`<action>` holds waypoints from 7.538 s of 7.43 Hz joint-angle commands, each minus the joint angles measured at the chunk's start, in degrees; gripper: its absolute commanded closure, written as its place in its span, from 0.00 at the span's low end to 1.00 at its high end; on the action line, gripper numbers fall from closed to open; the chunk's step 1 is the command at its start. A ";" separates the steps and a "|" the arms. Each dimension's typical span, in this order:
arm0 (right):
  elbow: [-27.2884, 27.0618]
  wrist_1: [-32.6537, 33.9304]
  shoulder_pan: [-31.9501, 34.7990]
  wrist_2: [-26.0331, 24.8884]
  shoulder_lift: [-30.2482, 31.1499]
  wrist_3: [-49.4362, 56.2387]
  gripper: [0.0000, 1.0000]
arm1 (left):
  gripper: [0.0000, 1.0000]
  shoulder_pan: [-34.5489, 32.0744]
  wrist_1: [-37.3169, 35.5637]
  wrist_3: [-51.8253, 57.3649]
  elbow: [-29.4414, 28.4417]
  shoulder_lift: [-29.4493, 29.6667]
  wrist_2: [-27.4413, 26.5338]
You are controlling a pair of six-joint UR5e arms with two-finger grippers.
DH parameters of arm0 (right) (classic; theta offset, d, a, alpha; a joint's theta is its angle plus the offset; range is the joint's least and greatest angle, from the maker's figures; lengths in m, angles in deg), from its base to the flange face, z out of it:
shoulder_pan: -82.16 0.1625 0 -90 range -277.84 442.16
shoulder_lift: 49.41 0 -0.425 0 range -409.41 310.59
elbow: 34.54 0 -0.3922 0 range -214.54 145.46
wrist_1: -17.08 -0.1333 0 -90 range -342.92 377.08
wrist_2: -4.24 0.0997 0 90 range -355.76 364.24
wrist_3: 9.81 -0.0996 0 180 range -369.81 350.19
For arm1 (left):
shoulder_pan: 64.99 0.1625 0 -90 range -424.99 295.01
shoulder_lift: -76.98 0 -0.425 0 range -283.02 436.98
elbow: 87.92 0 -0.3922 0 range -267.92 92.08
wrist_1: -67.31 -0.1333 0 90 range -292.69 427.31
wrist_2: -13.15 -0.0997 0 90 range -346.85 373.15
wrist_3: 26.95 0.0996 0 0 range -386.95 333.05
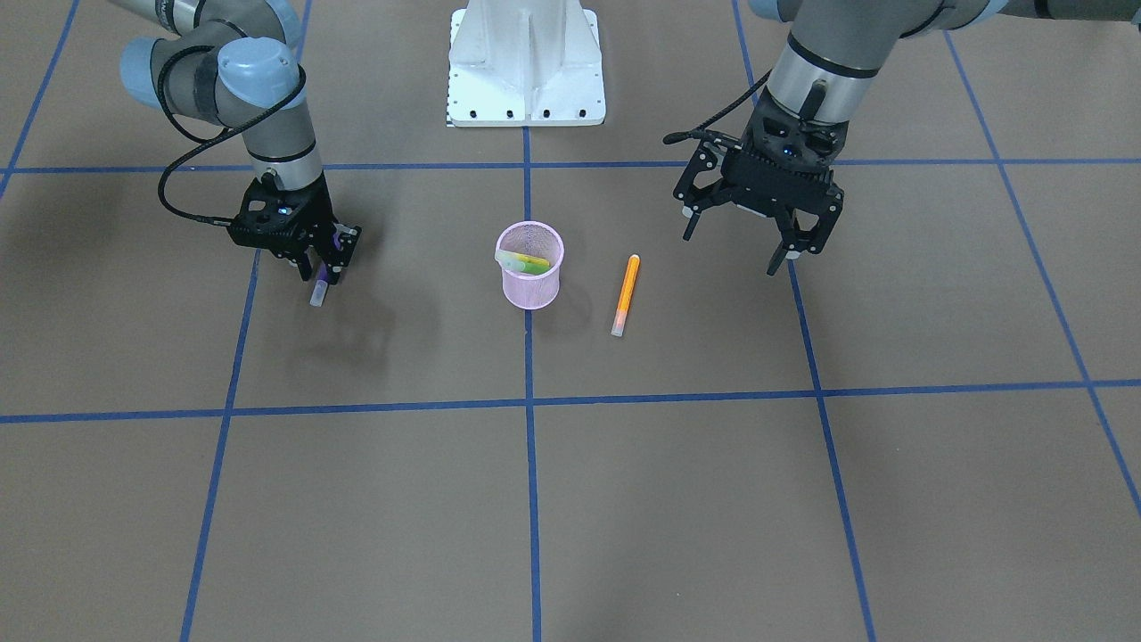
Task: Collect pens into pen holder
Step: 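Grasp the purple pen with the right gripper and lift it, then carry the purple pen with the right gripper over the cup and release, then raise the right arm away while the left gripper reaches to the orange pen, then grasp the orange pen with the left gripper and lift it, then carry the orange pen with the left gripper over the cup and release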
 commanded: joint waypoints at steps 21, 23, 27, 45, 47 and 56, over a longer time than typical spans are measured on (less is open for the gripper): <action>7.38 1.72 -17.43 -60.36 -25.84 -3.13 0.00 | 0.01 0.11 0.62 0.05 -3.51 -0.08 0.17; 4.06 2.42 -15.78 -52.69 -26.81 -2.25 0.00 | 0.01 0.20 0.62 0.14 -3.43 -0.08 0.17; 3.07 11.09 4.65 -12.23 -26.20 5.35 0.00 | 0.00 6.84 1.75 -5.27 -4.04 0.09 -4.27; 4.21 11.30 35.83 30.08 -15.74 38.27 0.00 | 0.89 19.53 18.98 -16.12 -23.82 2.90 -14.07; 4.12 11.30 35.83 30.08 -15.65 38.27 0.00 | 1.00 19.53 18.81 -15.86 -23.38 2.90 -13.98; 4.12 11.12 35.83 29.55 -15.65 38.27 0.00 | 1.00 17.07 61.36 -10.50 -22.38 3.08 -19.77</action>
